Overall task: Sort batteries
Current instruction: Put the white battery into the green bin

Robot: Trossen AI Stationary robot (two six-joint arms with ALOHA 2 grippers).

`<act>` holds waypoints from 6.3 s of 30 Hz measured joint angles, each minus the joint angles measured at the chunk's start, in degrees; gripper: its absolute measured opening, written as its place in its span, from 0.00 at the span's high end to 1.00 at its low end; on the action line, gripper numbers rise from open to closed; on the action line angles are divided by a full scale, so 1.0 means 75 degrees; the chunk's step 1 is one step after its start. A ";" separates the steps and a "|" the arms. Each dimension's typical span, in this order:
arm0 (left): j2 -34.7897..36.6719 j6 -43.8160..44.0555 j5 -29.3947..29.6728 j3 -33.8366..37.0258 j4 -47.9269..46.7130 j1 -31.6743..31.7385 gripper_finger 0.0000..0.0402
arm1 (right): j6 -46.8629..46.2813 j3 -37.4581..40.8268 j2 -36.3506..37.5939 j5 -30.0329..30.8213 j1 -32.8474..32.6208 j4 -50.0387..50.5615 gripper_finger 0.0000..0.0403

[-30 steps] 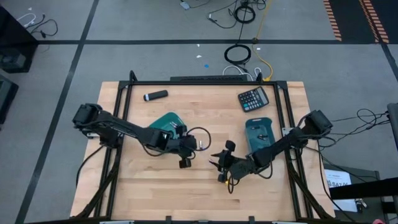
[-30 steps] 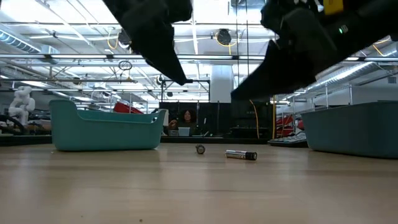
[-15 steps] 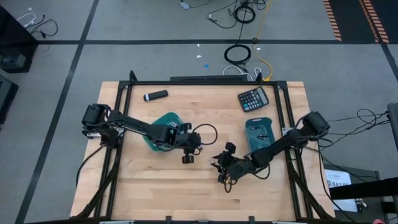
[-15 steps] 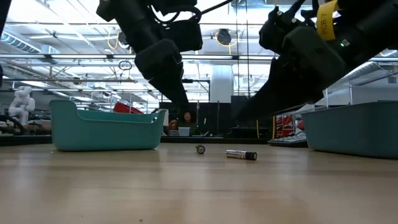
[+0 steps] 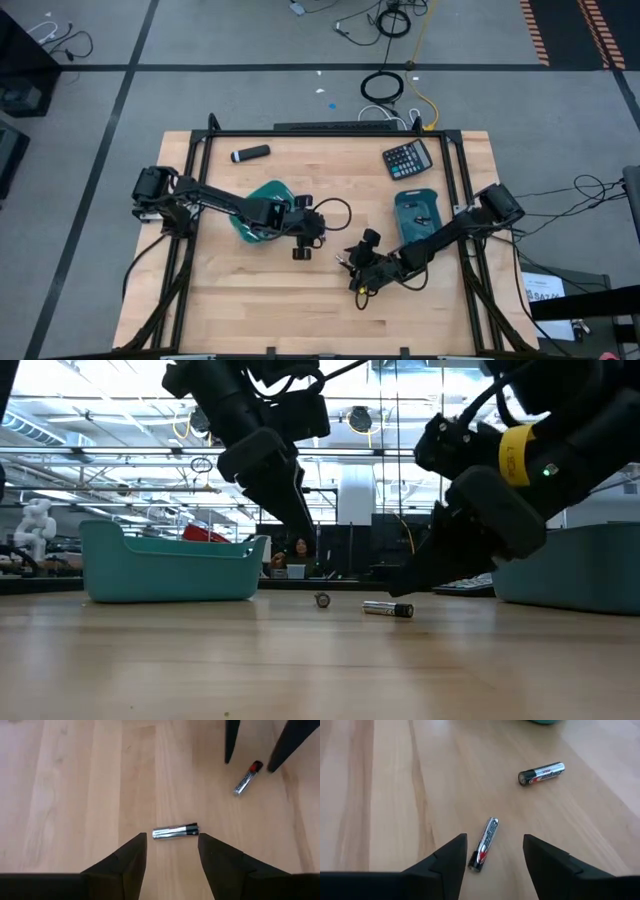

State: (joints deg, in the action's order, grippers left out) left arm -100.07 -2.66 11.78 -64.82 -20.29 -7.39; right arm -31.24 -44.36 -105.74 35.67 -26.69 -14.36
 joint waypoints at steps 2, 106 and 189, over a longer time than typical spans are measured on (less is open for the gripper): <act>0.0000 0.0092 -0.0087 -0.0002 0.0070 0.0035 0.53 | 0.0042 0.0000 -0.0058 -0.0097 0.0017 -0.0067 0.56; 0.3602 0.1439 0.3873 0.0971 -0.0045 -0.3548 0.53 | 0.8821 -0.0284 0.2712 0.1578 0.3038 -0.5704 0.69; -0.2055 0.9912 0.0287 -0.2753 -0.1809 0.0058 0.53 | 0.5058 0.0609 0.5207 0.7240 -0.1215 0.1851 0.69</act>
State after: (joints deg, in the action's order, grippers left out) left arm -115.48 71.68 13.93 -85.47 -33.85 -6.95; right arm 6.69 -39.79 -66.70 89.97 -35.80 -0.48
